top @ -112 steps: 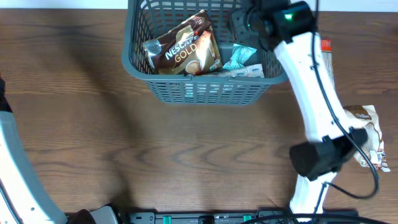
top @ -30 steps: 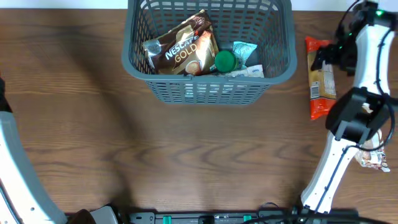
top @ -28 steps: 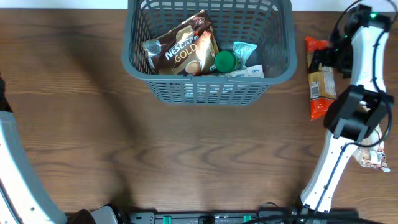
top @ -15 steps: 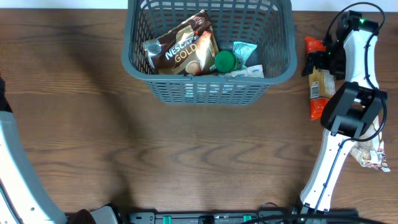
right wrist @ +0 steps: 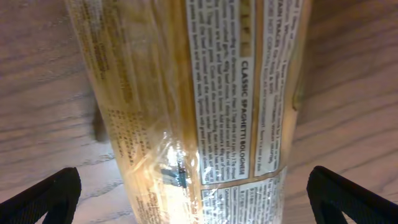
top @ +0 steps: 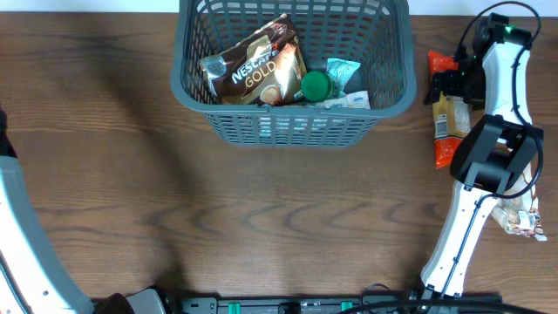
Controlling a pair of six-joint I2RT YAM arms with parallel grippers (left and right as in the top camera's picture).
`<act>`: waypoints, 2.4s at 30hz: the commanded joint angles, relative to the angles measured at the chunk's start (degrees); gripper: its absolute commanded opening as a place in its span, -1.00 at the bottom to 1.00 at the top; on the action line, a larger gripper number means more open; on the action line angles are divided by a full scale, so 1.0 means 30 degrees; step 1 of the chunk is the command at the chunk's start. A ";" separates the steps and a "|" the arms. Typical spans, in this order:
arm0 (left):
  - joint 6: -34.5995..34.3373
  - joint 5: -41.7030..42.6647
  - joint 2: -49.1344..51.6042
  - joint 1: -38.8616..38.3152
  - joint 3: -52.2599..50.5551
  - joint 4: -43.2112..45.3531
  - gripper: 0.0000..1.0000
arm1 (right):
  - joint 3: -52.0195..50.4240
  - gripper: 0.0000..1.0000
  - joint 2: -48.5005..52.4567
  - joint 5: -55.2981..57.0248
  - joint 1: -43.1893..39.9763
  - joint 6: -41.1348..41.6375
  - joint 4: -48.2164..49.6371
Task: Pack container
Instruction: 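Lower right gripper onto the orange-ended clear pack and grasp it, then carry the orange pack with right gripper and drop it into basket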
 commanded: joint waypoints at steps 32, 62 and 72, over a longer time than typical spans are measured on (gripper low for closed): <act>-0.0182 -0.0240 -0.0015 0.0087 -0.0036 -0.0015 0.97 | -0.2754 -0.80 0.0291 -0.0233 -0.0284 -0.0277 0.1166; -0.0182 -0.0240 -0.0015 0.0087 -0.0036 -0.0015 0.97 | -0.1552 -0.97 -1.4630 -0.1523 0.0634 0.1683 0.4809; -0.0182 -0.0240 -0.0015 0.0087 -0.0036 -0.0015 0.97 | -0.1552 -0.98 -1.8287 -0.4248 0.4750 -0.3636 0.8233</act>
